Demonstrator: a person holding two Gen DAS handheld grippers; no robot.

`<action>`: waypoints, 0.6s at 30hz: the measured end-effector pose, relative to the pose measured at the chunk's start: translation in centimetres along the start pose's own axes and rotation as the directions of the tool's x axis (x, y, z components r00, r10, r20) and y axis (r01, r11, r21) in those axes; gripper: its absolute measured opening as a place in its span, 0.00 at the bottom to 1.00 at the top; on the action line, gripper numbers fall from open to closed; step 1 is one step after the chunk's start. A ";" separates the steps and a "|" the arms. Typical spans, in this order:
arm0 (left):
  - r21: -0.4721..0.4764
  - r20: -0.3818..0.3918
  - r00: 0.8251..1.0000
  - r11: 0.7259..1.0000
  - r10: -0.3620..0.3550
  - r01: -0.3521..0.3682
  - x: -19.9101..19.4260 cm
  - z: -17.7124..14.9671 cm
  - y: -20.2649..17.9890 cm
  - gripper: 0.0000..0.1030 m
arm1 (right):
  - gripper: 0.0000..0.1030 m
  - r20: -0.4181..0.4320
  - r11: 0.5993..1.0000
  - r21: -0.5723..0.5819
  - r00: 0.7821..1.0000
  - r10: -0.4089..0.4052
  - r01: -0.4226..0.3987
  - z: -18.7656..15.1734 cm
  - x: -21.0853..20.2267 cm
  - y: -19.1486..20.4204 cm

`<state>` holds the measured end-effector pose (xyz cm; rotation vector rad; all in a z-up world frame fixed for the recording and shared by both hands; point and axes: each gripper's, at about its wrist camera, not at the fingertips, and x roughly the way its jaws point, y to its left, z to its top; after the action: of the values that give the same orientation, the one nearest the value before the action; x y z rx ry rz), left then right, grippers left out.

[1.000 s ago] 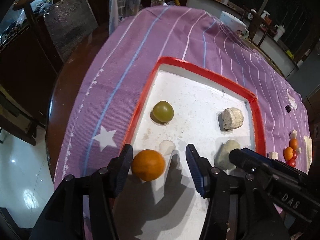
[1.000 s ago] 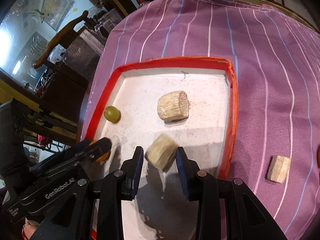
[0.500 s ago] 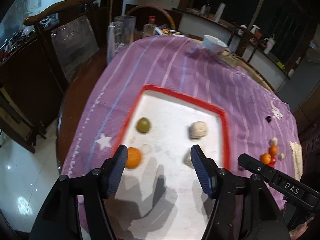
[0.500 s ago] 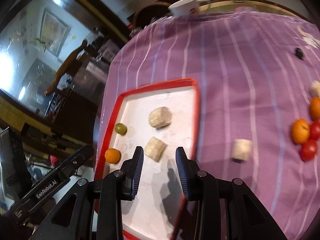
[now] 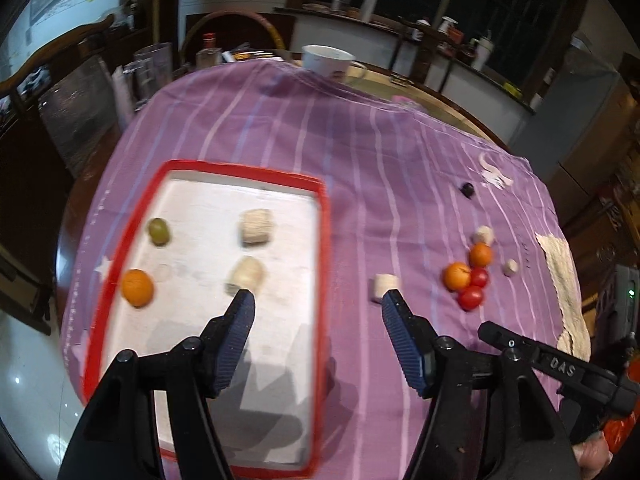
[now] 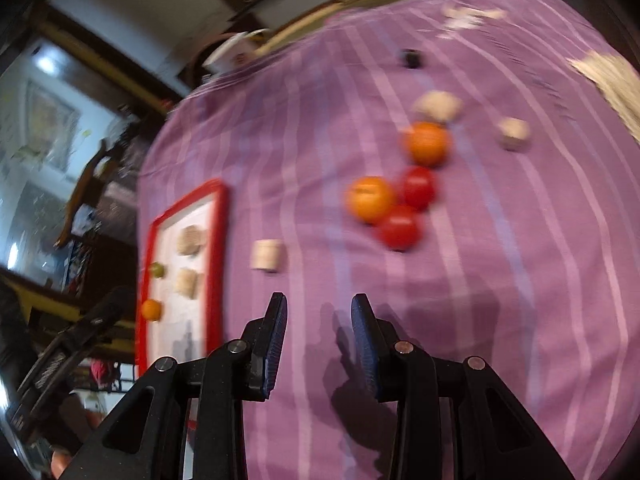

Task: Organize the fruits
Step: 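Move both tools back toward the tomatoes and oranges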

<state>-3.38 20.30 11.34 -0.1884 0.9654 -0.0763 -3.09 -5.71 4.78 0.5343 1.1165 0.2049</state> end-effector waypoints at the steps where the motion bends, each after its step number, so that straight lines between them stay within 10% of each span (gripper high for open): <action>1: 0.009 -0.004 1.000 1.000 -0.001 0.001 0.0 -0.2 -0.8 0.63 | 0.37 0.008 1.000 0.023 1.000 0.008 -0.008 0.1 -0.5 -1.0; 18: 0.072 -0.123 0.991 0.997 0.046 -0.037 3.2 -3.3 -11.2 0.63 | 0.37 0.057 0.991 0.113 0.997 0.060 -0.066 2.2 -4.6 -11.5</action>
<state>-4.06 8.46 9.05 -0.1005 1.0888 -0.0842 -4.35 -18.14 3.41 0.6746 1.0640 0.1812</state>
